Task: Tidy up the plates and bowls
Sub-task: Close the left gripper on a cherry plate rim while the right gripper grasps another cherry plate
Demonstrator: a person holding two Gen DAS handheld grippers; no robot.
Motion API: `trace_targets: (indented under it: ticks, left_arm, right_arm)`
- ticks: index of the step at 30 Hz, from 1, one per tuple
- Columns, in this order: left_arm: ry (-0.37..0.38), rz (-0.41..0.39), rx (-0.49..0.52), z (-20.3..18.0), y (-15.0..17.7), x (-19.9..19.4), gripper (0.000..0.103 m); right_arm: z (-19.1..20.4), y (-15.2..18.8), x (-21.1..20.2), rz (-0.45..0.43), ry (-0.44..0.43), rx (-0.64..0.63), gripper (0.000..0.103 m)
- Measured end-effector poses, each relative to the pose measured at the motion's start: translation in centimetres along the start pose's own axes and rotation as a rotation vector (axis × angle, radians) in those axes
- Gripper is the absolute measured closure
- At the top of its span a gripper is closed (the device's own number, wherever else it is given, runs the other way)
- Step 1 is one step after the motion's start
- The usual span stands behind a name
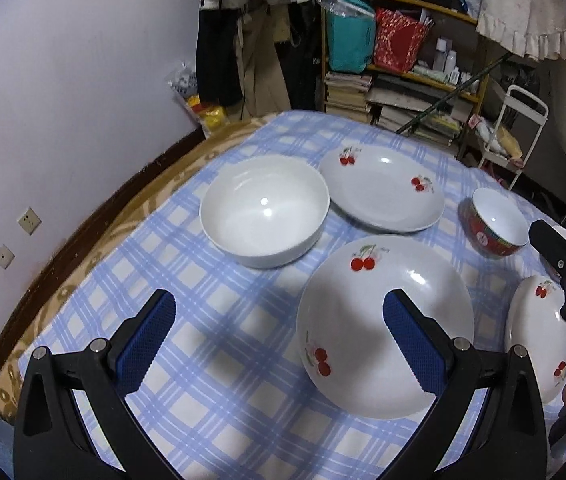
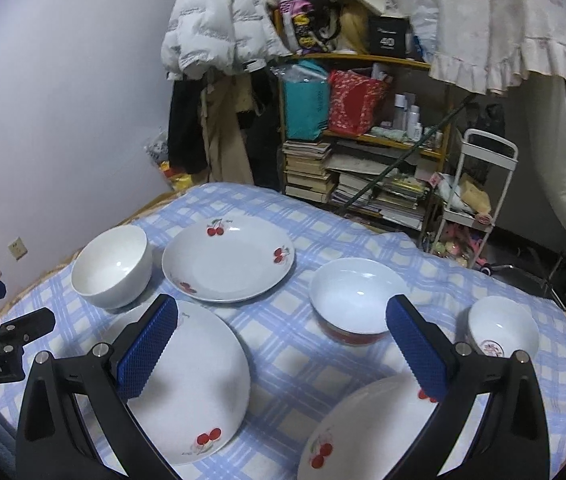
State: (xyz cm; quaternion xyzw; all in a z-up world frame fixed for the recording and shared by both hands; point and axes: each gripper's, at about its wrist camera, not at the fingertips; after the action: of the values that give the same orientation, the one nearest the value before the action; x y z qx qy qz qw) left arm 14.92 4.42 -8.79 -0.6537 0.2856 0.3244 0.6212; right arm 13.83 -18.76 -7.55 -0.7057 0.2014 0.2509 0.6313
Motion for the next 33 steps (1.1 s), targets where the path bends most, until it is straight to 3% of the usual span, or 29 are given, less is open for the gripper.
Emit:
trace_targets:
  ticks: [13, 16, 23, 33]
  left_arm:
    - [-0.048, 0.135, -0.058, 1.1, 0.9, 4.5, 0.001]
    - [-0.008, 0.184, -0.081, 1.2, 1.1, 5.4, 0.001]
    - [0.010, 0.228, -0.082, 0.8, 1.6, 6.4, 0.001]
    - [0.001, 0.297, -0.102, 0.9, 2.0, 8.2, 0.001]
  right_arm:
    - [1.7, 1.7, 3.7, 0.064, -0.038, -0.100, 0.000]
    - [1.7, 2.2, 4.5, 0.095, -0.045, -0.106, 0.000]
    - [1.4, 3.3, 6.2, 0.170, -0.073, -0.049, 0.000]
    - [1.0, 3.9, 7.4, 0.206, -0.114, -0.031, 0.001]
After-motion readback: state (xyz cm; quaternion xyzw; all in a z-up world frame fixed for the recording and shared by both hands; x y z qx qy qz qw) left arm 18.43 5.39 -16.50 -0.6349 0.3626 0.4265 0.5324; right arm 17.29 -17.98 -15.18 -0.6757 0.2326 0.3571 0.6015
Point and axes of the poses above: each gripper's, at about its wrist camera, not at the fingertips, and x roughly the way its jaws point, z to its left, y to its underside, and after that the axes turned 7 degrees about -x, right-handed
